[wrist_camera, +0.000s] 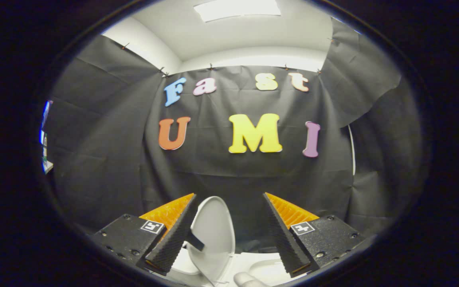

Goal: Open the toilet lid.

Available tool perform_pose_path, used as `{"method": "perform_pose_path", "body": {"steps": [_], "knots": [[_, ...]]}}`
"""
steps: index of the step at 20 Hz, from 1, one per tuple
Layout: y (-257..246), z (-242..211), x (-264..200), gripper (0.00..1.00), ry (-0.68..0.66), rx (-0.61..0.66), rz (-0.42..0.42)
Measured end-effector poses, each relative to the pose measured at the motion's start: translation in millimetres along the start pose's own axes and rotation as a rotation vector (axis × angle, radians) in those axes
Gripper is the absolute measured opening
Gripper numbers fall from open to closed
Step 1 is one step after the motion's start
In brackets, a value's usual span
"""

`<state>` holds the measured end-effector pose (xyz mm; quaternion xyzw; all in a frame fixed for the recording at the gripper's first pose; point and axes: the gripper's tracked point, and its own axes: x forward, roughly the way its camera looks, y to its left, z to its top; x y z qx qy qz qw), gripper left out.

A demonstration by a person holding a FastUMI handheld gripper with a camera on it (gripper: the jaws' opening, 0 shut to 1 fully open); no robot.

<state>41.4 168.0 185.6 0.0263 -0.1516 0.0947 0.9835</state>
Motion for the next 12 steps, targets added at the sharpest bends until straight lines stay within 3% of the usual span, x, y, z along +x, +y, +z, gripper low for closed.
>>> {"method": "perform_pose_path", "body": {"steps": [4, 12], "knots": [[-71, -23, -26, 1.00, 0.011, 0.014, -0.094], [-174, -128, -93, 1.00, 0.185, -0.030, -0.233]]}}
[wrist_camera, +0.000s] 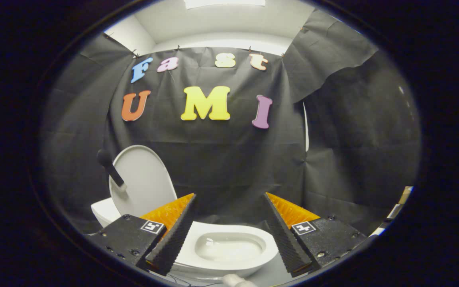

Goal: Open the toilet lid.

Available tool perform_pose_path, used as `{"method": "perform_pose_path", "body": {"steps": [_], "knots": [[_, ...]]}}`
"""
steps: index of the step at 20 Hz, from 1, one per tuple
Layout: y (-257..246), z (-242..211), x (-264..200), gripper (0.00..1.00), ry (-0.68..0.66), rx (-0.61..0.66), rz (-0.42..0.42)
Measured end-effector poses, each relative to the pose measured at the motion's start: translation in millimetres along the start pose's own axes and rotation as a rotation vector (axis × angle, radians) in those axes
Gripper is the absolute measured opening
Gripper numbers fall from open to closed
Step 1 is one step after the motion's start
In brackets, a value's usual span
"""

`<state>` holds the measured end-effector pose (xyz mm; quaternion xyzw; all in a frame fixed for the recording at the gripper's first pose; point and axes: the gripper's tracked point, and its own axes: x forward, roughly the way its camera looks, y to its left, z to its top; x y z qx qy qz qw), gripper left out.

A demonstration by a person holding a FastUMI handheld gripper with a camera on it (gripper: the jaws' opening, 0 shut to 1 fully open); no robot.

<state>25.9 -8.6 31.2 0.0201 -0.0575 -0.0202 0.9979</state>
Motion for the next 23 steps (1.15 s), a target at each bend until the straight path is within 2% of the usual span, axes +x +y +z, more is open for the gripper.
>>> {"method": "perform_pose_path", "body": {"steps": [6, 23], "knots": [[-31, -41, 0, 1.00, 0.060, 0.016, -0.035], [-18, -48, -8, 1.00, 0.094, 0.028, 0.000]]}}
